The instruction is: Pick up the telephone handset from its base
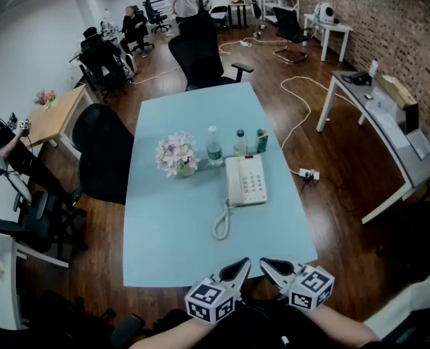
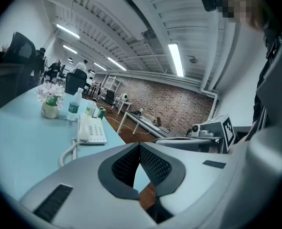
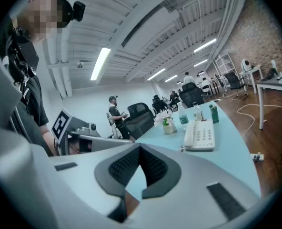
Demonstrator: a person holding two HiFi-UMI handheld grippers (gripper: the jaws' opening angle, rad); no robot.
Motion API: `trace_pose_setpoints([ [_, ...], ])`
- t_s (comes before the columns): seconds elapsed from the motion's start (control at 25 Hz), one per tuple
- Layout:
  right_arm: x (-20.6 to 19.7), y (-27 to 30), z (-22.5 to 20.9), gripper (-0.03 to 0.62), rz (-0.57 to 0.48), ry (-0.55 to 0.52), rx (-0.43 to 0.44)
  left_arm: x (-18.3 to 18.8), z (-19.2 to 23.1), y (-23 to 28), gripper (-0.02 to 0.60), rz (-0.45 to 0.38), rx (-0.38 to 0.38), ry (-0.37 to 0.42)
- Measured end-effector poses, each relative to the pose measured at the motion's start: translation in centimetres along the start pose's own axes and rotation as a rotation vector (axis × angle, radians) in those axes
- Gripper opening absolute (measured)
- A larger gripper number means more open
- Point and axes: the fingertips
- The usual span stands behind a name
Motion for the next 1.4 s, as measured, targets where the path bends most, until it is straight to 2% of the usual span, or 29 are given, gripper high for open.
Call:
trace_pose_setpoints([
  [0.24,0.3,2.4,1.1,0.014,0.038,-0.045,0.034,0.8,2.7,-0.6,0.000,-0.020,0.035,-0.022],
  [0.44,0.6,3.4,0.2,0.015,0.044,-0.031,0.062,0.7,4.5,-0.5,0.000,-0.025,0.079,-0.031],
  [0.64,1.8,5.4,-0.6,0.014,0.074,-0.092,0.143,2.2,7.7,-0.9,0.000,-0.092,0.206,-0.061],
  [0.8,2.9,5.6,-2.3,0.014,0.091,-0.154,0.190,3.8,10.1,0.6,0.000,-0.129,0.290,-0.057],
  [1.0,4.3,4.3,-7.2,0.014,0.083,-0.136,0.190,5.9,12.8,4.3,0.000,-0.150,0.406,-0.008],
  [1.12,4.6,3.4,-9.8,0.014,0.085,-0.117,0.187,6.7,14.5,6.9,0.003,-0.123,0.456,-0.008],
  [1.16,4.6,3.0,-10.6,0.014,0.085,-0.111,0.187,6.9,15.2,7.9,0.026,-0.110,0.472,-0.005],
  [1.2,4.6,2.7,-11.3,0.015,0.084,-0.107,0.188,7.2,16.0,9.0,0.120,-0.095,0.490,0.003],
  [1.24,4.6,2.4,-12.1,0.014,0.083,-0.103,0.188,7.6,17.0,10.2,0.160,-0.079,0.508,0.014],
  [1.4,4.2,1.6,-14.8,0.015,0.088,-0.084,0.196,9.1,21.7,15.9,0.253,-0.005,0.574,0.027],
])
Point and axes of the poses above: the fingertips, and each gripper's own axes: y forward along the fingers, z to its left, x out of its top, and after that the axes turned 3 degrees about -y, right-handed
